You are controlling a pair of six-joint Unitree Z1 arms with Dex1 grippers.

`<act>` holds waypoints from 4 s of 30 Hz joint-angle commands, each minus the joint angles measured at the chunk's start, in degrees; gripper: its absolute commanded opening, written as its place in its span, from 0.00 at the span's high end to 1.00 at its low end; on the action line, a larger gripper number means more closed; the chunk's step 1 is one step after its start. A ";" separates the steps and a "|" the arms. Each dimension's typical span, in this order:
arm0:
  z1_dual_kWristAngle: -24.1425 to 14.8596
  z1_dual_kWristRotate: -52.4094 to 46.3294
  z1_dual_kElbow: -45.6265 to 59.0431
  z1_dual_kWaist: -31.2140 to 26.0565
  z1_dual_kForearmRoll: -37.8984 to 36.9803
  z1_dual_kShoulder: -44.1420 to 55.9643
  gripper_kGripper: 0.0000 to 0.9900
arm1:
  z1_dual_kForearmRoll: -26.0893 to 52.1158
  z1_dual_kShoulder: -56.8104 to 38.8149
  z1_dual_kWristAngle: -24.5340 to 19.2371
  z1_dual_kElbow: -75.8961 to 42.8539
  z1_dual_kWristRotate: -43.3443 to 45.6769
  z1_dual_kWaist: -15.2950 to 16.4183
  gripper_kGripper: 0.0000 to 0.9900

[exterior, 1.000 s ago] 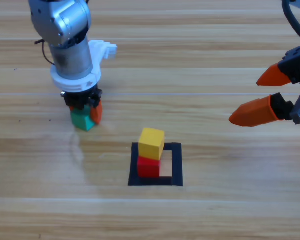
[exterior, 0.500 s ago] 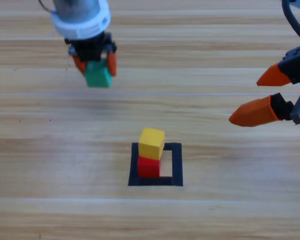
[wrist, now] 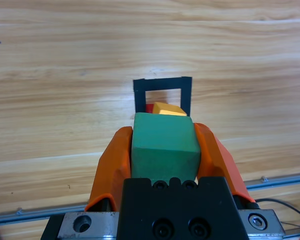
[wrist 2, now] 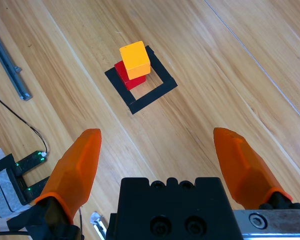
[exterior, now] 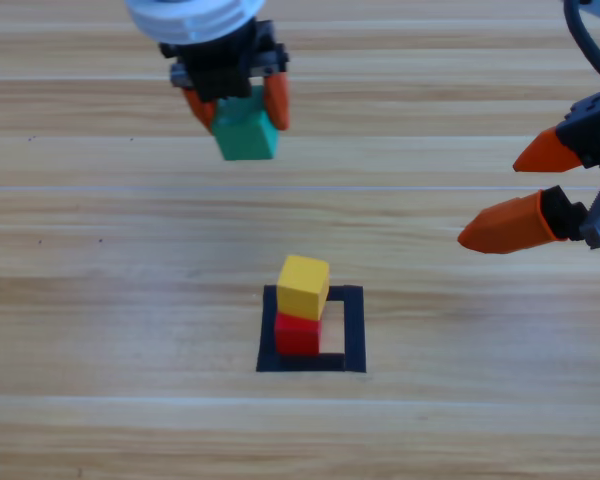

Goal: Stack the blocks in the rectangular block: red at the bottom, yellow in the middle, green on top

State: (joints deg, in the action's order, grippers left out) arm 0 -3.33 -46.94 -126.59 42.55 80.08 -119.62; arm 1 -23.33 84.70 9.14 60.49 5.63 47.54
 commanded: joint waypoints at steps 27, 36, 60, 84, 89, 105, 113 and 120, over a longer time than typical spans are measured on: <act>-1.68 0.97 1.96 6.84 1.04 -10.73 0.99 | 0.56 2.22 -1.05 -0.81 0.52 -1.48 0.00; -1.68 0.97 2.13 7.72 1.04 -11.78 0.99 | 0.56 2.40 -1.05 -0.72 0.52 -1.48 0.00; -1.77 -0.26 3.01 8.51 1.04 -12.40 0.99 | 0.47 2.40 -1.05 -0.81 0.52 -1.48 0.00; -1.77 -0.17 1.26 8.51 0.87 -15.03 0.99 | 0.47 2.40 -1.05 -0.81 0.52 -1.48 0.00; -1.60 0.18 0.82 8.51 0.87 -15.21 0.99 | 0.47 2.49 -1.05 -0.81 0.52 -1.48 0.00; -1.07 -0.43 0.46 8.51 0.87 -15.47 0.99 | 0.47 2.58 -1.05 -0.81 0.52 -1.48 0.00; -0.98 -0.78 0.03 8.51 0.78 -16.00 0.99 | 0.56 2.58 -1.05 -0.81 0.52 -1.48 0.00; -1.07 -0.87 0.03 8.51 0.78 -16.00 0.99 | 0.47 2.58 -1.05 -0.81 0.52 -1.48 0.00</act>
State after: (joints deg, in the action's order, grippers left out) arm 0 -4.38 -47.10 -125.82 50.14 80.62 -132.81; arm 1 -23.33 84.70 9.13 60.49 5.63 47.54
